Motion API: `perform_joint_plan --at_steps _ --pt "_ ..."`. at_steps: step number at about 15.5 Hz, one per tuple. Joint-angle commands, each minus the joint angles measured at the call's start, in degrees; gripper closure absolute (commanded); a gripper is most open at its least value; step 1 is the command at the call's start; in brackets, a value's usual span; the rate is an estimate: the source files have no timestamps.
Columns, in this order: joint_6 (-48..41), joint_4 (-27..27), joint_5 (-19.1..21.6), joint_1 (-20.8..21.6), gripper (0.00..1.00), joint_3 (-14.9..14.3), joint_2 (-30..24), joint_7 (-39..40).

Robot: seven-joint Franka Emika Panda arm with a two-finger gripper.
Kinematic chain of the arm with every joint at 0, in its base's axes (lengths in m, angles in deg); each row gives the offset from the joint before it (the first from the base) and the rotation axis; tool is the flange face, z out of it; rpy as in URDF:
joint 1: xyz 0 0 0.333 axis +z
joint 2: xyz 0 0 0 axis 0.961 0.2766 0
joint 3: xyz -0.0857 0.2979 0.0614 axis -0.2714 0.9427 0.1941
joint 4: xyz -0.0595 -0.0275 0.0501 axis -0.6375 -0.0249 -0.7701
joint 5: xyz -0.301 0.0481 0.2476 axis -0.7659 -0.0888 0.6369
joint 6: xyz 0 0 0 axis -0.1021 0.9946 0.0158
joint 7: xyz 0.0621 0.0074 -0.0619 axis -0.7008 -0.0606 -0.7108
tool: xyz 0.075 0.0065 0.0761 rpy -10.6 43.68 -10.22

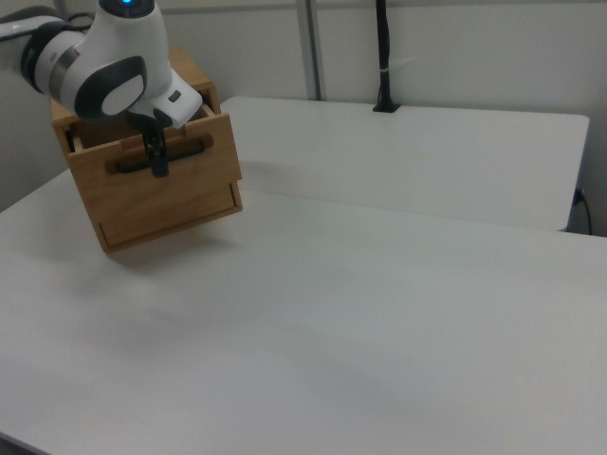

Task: Open the drawer by sliding it
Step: 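Release the handle and lift the gripper away from the drawer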

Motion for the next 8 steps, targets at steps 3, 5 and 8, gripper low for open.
perform_joint_plan --at_steps 3,5,8 --pt "-10.36 4.14 -5.71 -4.3 0.0 -0.42 -2.83 3.43" --pt "-15.8 4.59 -11.59 -4.83 0.0 -0.42 -3.62 7.3" --pt "-24.32 7.04 -18.72 -4.83 0.0 -0.42 -3.54 14.41"
